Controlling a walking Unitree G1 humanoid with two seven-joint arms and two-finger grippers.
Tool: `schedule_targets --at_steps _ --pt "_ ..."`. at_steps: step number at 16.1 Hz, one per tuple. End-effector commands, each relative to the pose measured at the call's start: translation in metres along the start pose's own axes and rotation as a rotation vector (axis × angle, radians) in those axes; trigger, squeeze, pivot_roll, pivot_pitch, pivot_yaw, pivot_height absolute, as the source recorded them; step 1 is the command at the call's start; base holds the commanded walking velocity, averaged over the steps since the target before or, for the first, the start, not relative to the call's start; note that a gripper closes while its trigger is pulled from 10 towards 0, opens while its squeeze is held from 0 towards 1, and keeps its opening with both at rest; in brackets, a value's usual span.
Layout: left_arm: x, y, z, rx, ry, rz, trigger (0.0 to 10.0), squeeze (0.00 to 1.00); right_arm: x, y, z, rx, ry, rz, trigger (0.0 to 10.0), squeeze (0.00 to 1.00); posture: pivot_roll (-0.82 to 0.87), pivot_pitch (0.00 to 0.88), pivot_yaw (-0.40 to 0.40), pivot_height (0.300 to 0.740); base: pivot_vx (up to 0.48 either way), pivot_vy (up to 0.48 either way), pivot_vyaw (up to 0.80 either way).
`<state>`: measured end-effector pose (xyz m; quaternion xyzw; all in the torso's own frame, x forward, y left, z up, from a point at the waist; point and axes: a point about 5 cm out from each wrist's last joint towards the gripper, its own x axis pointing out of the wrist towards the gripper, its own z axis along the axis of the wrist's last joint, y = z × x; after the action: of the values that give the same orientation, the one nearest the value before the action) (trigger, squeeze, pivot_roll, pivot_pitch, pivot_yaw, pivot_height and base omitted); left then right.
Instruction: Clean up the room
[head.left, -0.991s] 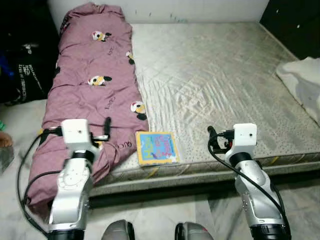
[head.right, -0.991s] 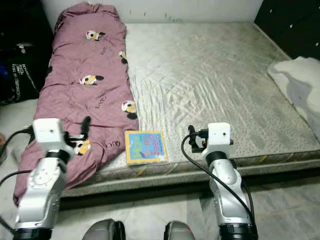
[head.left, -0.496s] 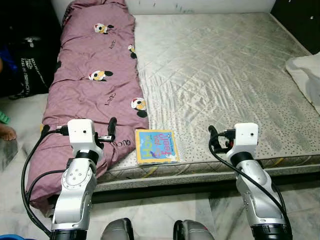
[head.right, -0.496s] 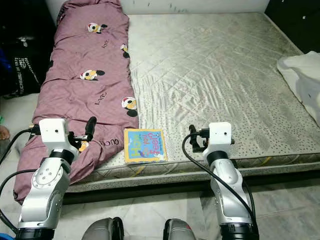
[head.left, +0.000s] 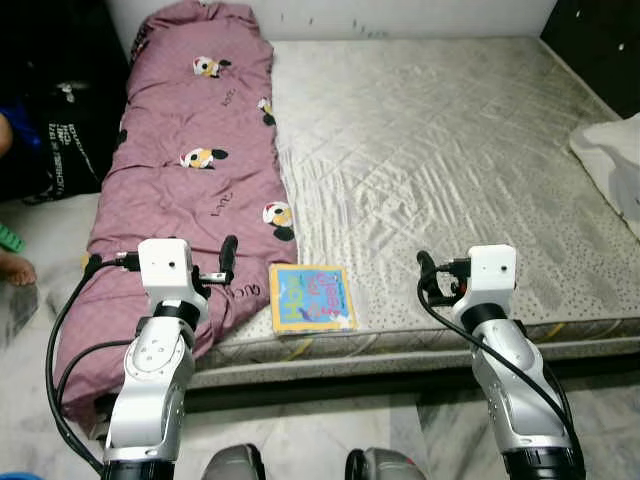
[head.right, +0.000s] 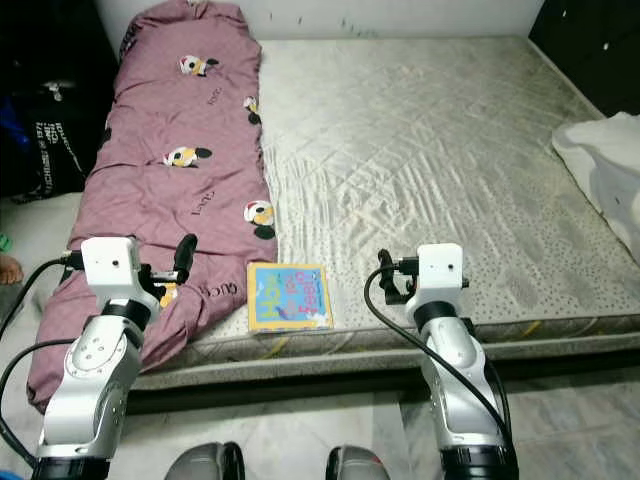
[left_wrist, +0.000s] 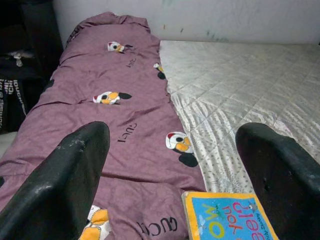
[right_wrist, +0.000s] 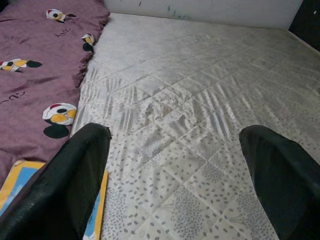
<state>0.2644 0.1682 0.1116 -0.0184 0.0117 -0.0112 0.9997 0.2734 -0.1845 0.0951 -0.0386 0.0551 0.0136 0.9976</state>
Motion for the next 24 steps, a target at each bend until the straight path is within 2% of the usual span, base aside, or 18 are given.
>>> schedule_targets --at_steps 1,14,22,24 --pt "-0.0010 0.0010 0.0007 -0.002 -0.003 0.003 10.0 0.00 0.0005 -0.0017 0.0008 -0.002 -0.004 -0.005 10.0 0.00 -0.03 0.099 -0.019 0.740 0.319 0.000 0.00" --pt "-0.0011 0.0009 0.0005 -0.012 -0.003 0.002 10.0 0.00 0.0001 -0.0027 0.0001 -0.003 -0.002 -0.020 10.0 0.00 -0.03 0.109 -0.014 0.740 0.309 0.000 0.00" --pt "-0.0024 0.0021 -0.0028 -0.008 0.023 0.035 10.0 0.00 -0.0007 -0.0039 -0.0017 -0.003 0.005 -0.023 10.0 0.00 -0.03 0.113 -0.013 0.740 0.000 0.000 0.00" --pt "-0.0058 0.0055 -0.0052 0.014 0.035 0.045 10.0 0.00 -0.0018 -0.0035 -0.0027 -0.001 0.007 -0.019 10.0 0.00 -0.03 0.114 -0.013 0.725 0.000 0.000 0.00"
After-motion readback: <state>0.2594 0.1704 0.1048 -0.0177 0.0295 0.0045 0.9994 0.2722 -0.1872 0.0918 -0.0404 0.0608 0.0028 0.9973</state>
